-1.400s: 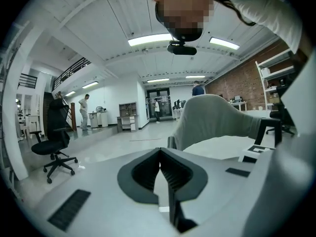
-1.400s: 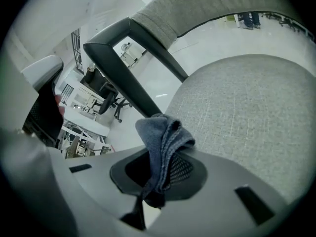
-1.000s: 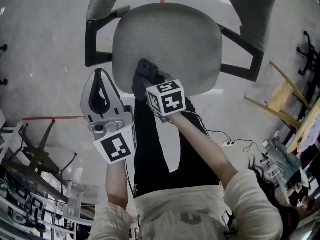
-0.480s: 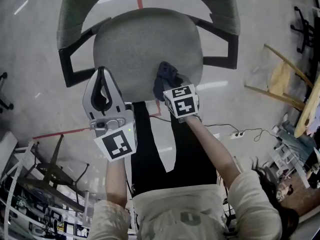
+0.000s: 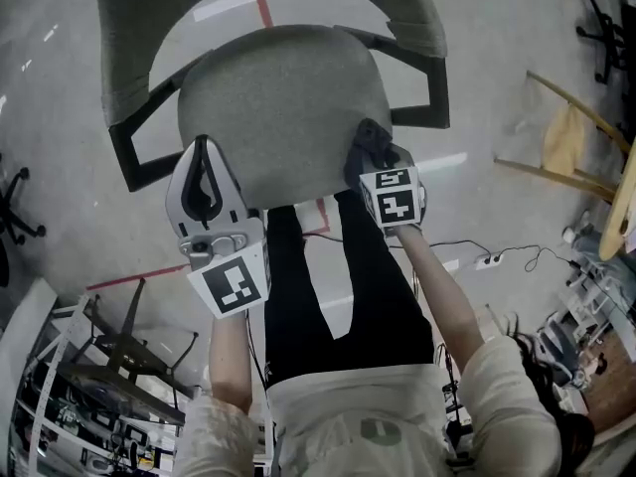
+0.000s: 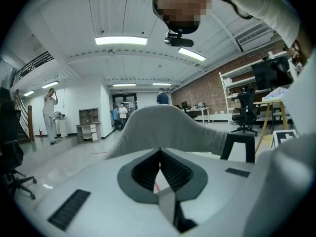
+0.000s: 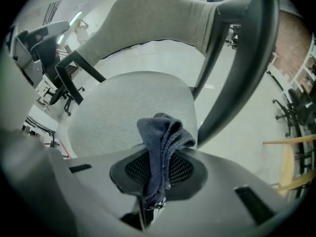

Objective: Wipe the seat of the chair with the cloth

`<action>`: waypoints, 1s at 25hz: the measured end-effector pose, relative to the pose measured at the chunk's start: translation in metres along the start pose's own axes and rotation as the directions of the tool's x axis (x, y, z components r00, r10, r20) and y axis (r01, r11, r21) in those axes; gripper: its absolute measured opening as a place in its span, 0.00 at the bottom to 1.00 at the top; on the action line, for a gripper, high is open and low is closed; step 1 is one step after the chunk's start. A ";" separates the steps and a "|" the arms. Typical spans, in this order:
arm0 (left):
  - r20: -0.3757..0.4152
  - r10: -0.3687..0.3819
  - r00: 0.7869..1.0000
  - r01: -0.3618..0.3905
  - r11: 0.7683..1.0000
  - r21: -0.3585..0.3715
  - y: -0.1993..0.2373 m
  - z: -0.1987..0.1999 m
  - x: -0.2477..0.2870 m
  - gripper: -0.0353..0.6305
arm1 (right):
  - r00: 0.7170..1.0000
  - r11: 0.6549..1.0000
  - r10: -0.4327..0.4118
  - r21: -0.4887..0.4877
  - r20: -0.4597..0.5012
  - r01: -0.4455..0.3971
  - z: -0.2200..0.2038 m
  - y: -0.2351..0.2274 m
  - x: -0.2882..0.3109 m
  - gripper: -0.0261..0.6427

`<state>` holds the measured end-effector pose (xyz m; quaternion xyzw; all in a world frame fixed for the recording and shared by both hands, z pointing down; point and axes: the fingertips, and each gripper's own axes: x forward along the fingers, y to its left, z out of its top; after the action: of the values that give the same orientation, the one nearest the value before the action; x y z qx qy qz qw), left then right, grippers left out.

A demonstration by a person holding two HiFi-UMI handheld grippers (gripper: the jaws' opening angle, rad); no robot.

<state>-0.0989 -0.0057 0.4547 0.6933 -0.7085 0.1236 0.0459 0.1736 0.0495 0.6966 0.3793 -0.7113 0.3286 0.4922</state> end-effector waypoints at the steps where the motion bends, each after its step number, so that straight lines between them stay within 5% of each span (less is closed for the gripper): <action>1: 0.000 -0.001 1.000 0.001 1.000 0.001 -0.002 0.001 0.001 0.08 | 1.000 1.000 -0.010 0.009 0.000 0.010 -0.001 -0.005 -0.001 0.12; 20: 0.040 -0.024 0.999 0.025 1.000 -0.005 -0.042 0.027 0.023 0.08 | 0.998 0.997 -0.060 0.044 0.000 0.060 -0.004 -0.036 -0.004 0.12; 25: 0.072 0.004 0.997 -0.001 0.999 -0.043 -0.042 0.061 0.020 0.08 | 0.996 0.999 -0.039 0.032 0.086 0.037 0.045 -0.015 -0.032 0.12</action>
<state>-0.0517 -0.0397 0.4054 0.6953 -0.7130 0.0836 0.0350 0.1740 0.0112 0.6543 0.4141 -0.7194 0.3133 0.4613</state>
